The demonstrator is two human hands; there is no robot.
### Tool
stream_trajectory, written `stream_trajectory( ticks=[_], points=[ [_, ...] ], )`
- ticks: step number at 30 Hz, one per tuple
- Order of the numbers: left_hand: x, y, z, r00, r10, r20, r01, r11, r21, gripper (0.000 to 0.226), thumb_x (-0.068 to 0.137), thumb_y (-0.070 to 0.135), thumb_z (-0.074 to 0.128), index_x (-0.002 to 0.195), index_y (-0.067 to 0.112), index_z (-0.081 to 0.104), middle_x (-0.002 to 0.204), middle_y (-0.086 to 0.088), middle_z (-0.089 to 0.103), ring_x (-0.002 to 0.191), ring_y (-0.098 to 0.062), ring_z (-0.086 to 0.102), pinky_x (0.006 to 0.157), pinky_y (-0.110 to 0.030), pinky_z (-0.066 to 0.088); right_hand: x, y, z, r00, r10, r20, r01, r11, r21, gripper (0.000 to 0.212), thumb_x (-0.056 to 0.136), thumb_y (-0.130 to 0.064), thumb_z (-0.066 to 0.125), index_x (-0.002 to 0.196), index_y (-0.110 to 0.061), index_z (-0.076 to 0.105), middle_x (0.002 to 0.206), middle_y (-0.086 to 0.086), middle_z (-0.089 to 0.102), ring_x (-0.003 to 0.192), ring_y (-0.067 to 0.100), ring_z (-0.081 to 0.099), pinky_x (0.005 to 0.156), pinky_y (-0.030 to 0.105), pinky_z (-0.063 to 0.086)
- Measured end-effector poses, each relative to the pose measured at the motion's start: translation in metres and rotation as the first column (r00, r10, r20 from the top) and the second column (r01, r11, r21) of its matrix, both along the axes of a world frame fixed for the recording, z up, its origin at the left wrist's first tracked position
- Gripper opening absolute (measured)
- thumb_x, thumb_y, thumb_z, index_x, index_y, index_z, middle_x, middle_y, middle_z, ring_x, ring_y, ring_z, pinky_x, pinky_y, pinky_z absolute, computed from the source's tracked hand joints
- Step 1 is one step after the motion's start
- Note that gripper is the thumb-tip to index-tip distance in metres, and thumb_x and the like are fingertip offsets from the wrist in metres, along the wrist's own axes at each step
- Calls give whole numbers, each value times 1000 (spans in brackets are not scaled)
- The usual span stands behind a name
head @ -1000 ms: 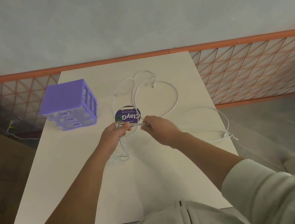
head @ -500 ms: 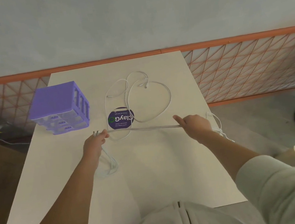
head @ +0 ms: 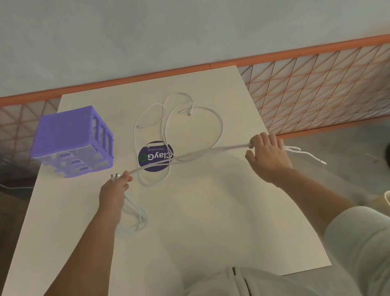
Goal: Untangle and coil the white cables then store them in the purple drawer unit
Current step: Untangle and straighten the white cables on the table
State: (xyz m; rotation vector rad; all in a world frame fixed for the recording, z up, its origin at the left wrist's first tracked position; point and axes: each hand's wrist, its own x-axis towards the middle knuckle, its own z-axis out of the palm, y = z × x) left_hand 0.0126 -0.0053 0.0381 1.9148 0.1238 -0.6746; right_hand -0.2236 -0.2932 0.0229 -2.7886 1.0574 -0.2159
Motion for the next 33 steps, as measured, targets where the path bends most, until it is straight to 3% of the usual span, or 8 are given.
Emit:
stream_trajectory(
  ticks=[2, 7, 13, 19, 23, 27, 31, 33],
  points=[
    [1, 2, 2, 1000, -1, 5, 1, 1000, 5, 24, 94, 35, 58, 76, 20, 61, 66, 1, 45, 53, -11, 32, 50, -26, 20, -3, 5, -7, 996, -1, -84, 7, 997, 71, 30, 102, -29, 34, 114, -10, 53, 113, 8, 54, 109, 30, 46, 93, 38, 31],
    [1, 3, 2, 1000, -6, 11, 5, 1000, 24, 24, 94, 35, 58, 76, 20, 62, 67, 1, 46, 52, -12, 29, 49, -25, 20, -11, 19, -18, 952, -1, -307, 100, 946, 308, 33, 106, -27, 29, 116, -6, 53, 113, 13, 59, 100, 31, 54, 72, 33, 37],
    [-5, 4, 0, 993, -101, 64, 98, 994, 58, 23, 88, 38, 64, 74, 19, 64, 72, 5, 54, 60, -8, 44, 55, -27, 27, -20, 23, -26, 882, -89, -462, 142, 987, 81, 32, 106, -26, 22, 118, -14, 48, 117, 3, 61, 113, 25, 50, 96, 43, 34],
    [-12, 1, 3, 985, -159, 61, 155, 986, 57, 29, 69, 48, 61, 75, 19, 65, 71, 3, 55, 65, -9, 48, 59, -31, 31, -24, 22, -23, 820, -221, -529, 262, 965, 1, 29, 105, -25, 24, 119, -12, 45, 118, 5, 61, 113, 26, 56, 93, 42, 38],
    [-5, 3, -4, 990, -120, 79, 117, 992, 47, 22, 92, 34, 61, 76, 20, 64, 80, 2, 59, 75, -12, 52, 78, -30, 30, -33, 21, -28, 819, -235, -523, 284, 959, 13, 25, 104, -26, 28, 116, -14, 46, 115, 5, 64, 111, 25, 57, 92, 40, 41],
    [5, 7, -7, 990, -78, 115, 73, 996, 47, 23, 92, 35, 60, 73, 21, 64, 95, -5, 64, 94, -17, 56, 64, -31, 32, -45, 17, -28, 875, -234, -424, 287, 956, 66, 33, 105, -29, 26, 119, -9, 48, 123, 9, 58, 119, 27, 50, 91, 39, 40],
    [13, 13, -5, 993, -13, 119, 11, 1000, 19, 23, 91, 37, 61, 72, 24, 63, 98, -5, 63, 91, -14, 57, 77, -31, 31, -46, 12, -19, 919, -213, -332, 207, 977, -53, 37, 106, -32, 22, 115, -11, 51, 118, 6, 59, 113, 26, 50, 95, 39, 29],
    [19, 21, -1, 992, 53, 111, -52, 999, -16, 23, 92, 36, 61, 72, 24, 62, 99, -4, 62, 81, -7, 55, 70, -31, 33, -51, 4, -21, 941, -205, -269, 211, 977, -6, 34, 106, -29, 24, 115, -10, 50, 119, 9, 59, 113, 28, 48, 96, 38, 30]
  ],
)
